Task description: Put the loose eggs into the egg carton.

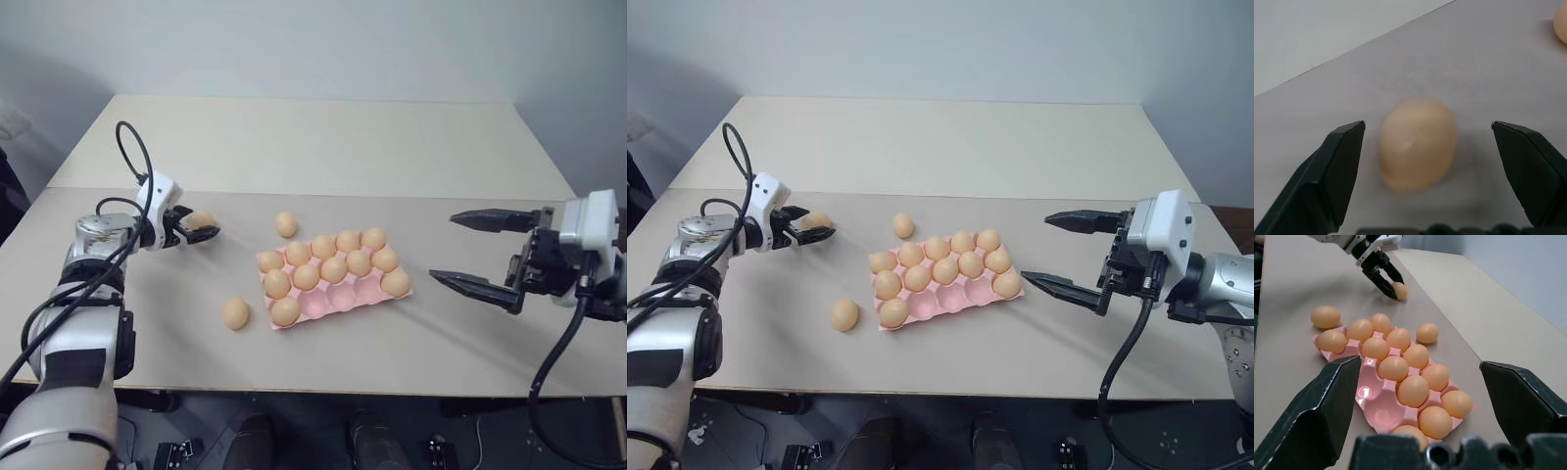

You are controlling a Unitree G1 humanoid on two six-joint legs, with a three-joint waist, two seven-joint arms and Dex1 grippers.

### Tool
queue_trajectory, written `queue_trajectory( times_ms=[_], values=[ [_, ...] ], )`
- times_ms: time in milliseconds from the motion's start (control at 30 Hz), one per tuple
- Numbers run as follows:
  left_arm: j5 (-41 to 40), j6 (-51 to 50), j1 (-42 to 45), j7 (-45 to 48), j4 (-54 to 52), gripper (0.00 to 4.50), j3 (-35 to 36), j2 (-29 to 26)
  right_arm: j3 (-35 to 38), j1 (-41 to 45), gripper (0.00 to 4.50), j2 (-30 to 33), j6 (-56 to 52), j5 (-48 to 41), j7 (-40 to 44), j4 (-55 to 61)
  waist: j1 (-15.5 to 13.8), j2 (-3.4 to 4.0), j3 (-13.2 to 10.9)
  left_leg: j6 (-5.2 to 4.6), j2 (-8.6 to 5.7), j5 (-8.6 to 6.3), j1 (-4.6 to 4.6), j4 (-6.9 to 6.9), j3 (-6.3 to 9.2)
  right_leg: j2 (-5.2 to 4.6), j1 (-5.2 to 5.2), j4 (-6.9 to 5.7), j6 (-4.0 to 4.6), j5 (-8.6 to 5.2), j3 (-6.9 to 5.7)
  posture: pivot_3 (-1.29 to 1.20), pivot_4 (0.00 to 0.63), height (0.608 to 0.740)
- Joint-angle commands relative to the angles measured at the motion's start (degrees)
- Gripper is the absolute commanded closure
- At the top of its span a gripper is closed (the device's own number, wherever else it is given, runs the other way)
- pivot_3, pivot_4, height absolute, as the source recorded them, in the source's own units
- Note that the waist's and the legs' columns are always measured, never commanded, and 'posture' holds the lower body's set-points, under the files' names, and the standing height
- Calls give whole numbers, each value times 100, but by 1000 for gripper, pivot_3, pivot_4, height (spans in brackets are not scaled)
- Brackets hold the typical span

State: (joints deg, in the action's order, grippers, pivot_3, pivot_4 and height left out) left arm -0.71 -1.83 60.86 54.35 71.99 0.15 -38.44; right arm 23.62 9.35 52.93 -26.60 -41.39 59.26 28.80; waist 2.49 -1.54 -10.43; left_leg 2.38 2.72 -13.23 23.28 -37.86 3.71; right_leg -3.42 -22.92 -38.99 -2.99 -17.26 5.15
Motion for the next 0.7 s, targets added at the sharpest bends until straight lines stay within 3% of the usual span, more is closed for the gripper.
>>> queue_trajectory(
  times_ms=[33,100,333,700],
  values=[
    [154,69,184,-225,75,13,16,-1,231,-19,0,60,-5,-132,-85,198,7,0,0,0,0,0,-1,0,0,0,0,-1,0,0,0,0,150,740],
    [231,56,203,-272,107,13,5,19,212,-9,0,65,0,-148,-132,205,6,0,0,0,0,0,-1,0,0,0,0,-1,0,0,0,0,150,740],
    [305,74,198,-287,128,2228,103,-26,184,39,0,35,-2,-220,-232,211,-4,0,0,1,0,1,0,0,1,0,1,-1,0,0,-1,0,150,740],
    [150,283,133,489,-204,2228,288,-406,65,67,0,21,41,-244,-302,186,6,0,0,0,0,1,-1,0,1,0,1,-2,0,0,-1,0,150,740]
  ],
)
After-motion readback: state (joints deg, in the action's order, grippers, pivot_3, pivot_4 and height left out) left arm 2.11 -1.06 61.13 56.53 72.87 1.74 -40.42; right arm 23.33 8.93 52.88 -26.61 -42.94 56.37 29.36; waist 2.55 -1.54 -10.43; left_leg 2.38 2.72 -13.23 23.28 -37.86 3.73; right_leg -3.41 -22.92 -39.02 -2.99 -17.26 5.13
